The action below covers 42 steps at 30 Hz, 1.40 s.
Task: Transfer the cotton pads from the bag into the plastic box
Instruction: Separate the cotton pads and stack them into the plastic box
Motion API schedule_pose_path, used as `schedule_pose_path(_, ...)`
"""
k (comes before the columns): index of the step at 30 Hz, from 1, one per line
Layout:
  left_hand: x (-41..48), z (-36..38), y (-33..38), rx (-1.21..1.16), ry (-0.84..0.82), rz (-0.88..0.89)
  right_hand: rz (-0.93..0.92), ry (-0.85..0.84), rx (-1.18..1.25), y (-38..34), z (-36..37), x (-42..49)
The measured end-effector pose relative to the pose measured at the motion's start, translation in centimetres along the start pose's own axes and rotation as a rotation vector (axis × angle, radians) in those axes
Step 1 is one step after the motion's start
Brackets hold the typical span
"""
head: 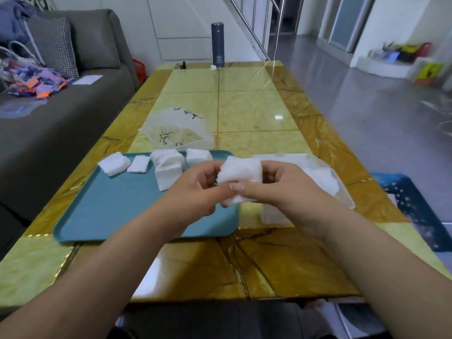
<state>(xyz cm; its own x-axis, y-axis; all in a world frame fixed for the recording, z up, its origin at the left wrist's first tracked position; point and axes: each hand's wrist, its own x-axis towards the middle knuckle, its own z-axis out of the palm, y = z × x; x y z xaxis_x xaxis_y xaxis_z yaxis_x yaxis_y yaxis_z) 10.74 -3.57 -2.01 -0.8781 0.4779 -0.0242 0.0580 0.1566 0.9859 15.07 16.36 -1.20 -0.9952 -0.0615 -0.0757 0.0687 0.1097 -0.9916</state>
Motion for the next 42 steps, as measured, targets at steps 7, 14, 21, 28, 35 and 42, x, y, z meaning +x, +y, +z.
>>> schedule_pose_path(7, 3.3, 7.0, 2.3, 0.0, 0.004, -0.043, 0.083, 0.29, 0.173, 0.1, -6.2, -2.3)
schedule_pose_path(14, 5.2, 9.9, 1.7, 0.515, 0.033, 0.088, 0.1, 0.452, -0.264, 0.1, -9.5, -3.6)
schedule_pose_path(21, 5.0, 9.6, -0.1, 0.666, -0.011, 0.106, 0.171, 0.348, -0.679, 0.9, -8.5, -2.2)
schedule_pose_path(28, 4.4, 9.5, -0.1, 0.575, -0.013, 0.115, 0.342, 0.411, -0.998, 0.9, -7.4, -1.1)
schedule_pose_path(35, 4.5, 8.9, -0.5, 0.544, -0.041, 0.115, 0.297, 0.284, -1.141, 0.3, -6.3, -0.8)
schedule_pose_path(42, 4.5, 8.9, -0.7, 0.562, -0.014, 0.142, 0.298, 0.212, -1.08, 0.9, -6.3, -0.8)
